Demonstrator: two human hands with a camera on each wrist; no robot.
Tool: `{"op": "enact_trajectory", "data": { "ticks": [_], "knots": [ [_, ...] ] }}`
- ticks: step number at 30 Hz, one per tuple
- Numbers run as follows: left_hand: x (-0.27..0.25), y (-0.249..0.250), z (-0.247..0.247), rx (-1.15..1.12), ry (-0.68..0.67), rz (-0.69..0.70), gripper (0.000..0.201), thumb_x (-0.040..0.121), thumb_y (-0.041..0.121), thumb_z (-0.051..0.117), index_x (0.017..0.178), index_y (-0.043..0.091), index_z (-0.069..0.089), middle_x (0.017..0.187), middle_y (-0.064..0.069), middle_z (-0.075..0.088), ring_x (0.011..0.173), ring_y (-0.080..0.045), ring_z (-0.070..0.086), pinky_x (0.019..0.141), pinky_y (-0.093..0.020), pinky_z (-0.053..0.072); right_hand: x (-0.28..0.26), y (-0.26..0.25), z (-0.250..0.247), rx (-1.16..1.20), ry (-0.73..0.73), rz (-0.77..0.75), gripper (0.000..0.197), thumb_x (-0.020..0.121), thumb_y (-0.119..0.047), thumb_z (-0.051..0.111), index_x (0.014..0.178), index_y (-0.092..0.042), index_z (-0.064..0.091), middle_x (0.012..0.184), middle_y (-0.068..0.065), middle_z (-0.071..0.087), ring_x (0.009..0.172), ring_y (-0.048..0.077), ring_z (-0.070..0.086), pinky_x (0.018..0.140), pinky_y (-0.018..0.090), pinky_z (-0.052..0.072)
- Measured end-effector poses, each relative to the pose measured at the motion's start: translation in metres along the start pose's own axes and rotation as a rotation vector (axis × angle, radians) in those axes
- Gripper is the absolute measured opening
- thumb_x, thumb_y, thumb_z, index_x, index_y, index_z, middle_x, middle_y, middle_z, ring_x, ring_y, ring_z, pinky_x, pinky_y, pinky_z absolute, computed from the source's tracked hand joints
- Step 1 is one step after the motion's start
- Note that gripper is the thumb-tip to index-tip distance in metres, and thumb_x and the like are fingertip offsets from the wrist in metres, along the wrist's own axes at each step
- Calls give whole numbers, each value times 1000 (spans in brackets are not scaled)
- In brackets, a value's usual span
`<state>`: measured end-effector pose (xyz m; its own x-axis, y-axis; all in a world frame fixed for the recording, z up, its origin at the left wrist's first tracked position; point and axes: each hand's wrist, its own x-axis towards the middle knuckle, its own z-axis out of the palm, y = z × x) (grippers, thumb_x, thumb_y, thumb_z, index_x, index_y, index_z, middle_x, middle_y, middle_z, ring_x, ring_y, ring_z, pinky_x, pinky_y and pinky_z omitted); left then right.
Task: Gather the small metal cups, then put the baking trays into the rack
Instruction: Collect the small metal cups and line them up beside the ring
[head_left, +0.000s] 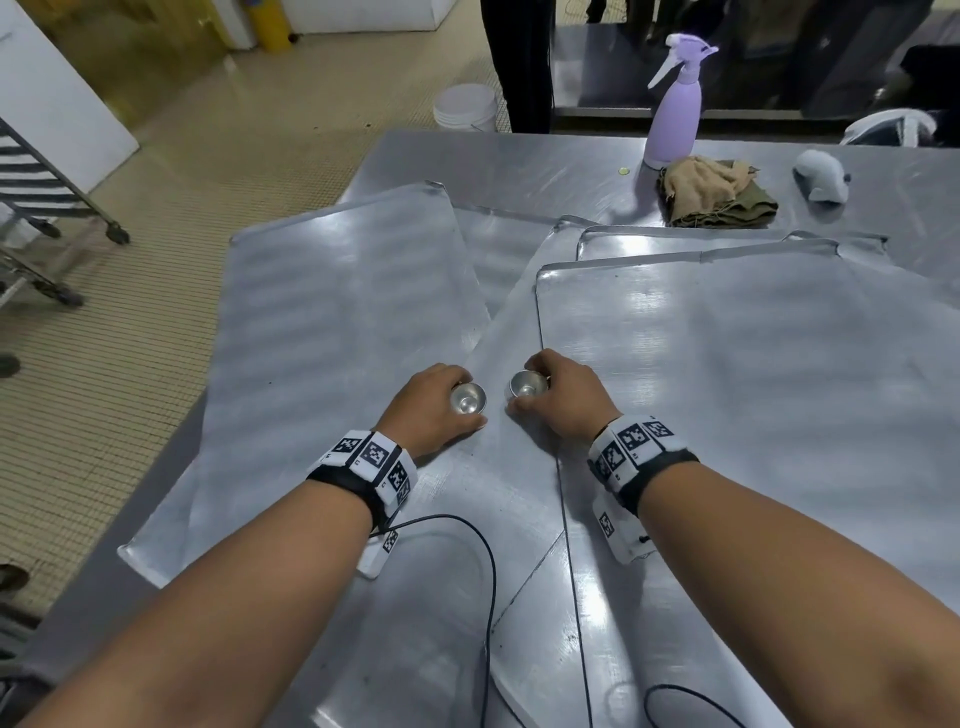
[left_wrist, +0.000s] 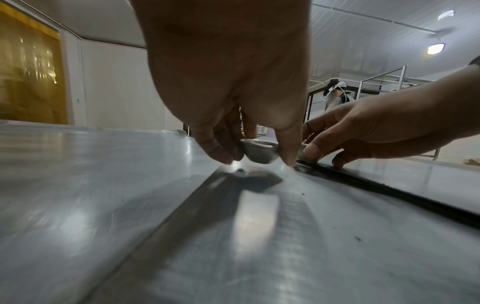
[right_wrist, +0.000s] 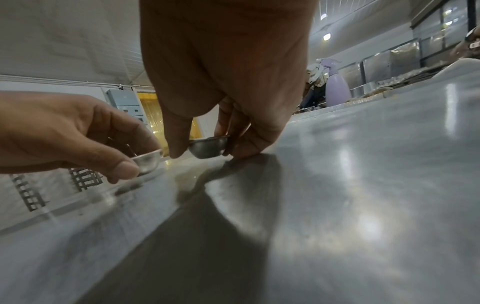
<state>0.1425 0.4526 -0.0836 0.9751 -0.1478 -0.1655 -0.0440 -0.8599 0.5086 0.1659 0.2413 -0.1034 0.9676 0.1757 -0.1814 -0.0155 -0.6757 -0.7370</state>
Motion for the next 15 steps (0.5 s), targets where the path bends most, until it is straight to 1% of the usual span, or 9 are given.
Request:
{"op": "enact_trajectory", "data": {
  "ticks": [3, 6, 10, 12, 15],
  "knots": [
    [-11, 8, -8, -30, -3, -12, 47, 76, 38, 82, 115, 22, 61, 106, 4, 65, 94, -16, 63, 80, -30, 51, -11, -4, -5, -5, -32, -15, 49, 75, -33, 81, 115, -18, 55, 102, 0, 65, 93, 20, 61, 78, 31, 50],
    [-26, 22, -14, -71, -13, -9, 46, 79, 34, 80, 118, 24, 59, 104, 3, 66, 92, -17, 64, 75, -28, 50, -34, -7, -10, 4, -49, -17, 50, 74, -31, 83, 113, -19, 54, 100, -1, 63, 92, 20, 61, 75, 28, 45],
    [-46, 46, -13, -133, -25, 37, 48, 79, 29, 80, 121, 23, 58, 111, 0, 66, 97, -20, 63, 86, -36, 54, -78, -8, -22, 36, -19, -6, 56, 75, -26, 84, 122, -19, 55, 103, -2, 63, 92, 19, 61, 76, 27, 45],
    [-57, 61, -8, -158, -40, 67, 49, 78, 26, 80, 122, 23, 58, 113, 0, 66, 99, -21, 63, 87, -37, 54, -104, -4, -32, 35, 17, 8, 55, 74, -25, 85, 122, -19, 58, 105, 0, 66, 93, 19, 62, 77, 26, 47],
    [-75, 87, 5, -199, -67, 118, 49, 77, 22, 79, 122, 22, 59, 113, -1, 66, 99, -21, 63, 85, -34, 53, -145, 5, -49, 21, 71, 38, 54, 74, -25, 85, 121, -20, 59, 106, 0, 67, 91, 17, 63, 71, 21, 47]
  ]
}}
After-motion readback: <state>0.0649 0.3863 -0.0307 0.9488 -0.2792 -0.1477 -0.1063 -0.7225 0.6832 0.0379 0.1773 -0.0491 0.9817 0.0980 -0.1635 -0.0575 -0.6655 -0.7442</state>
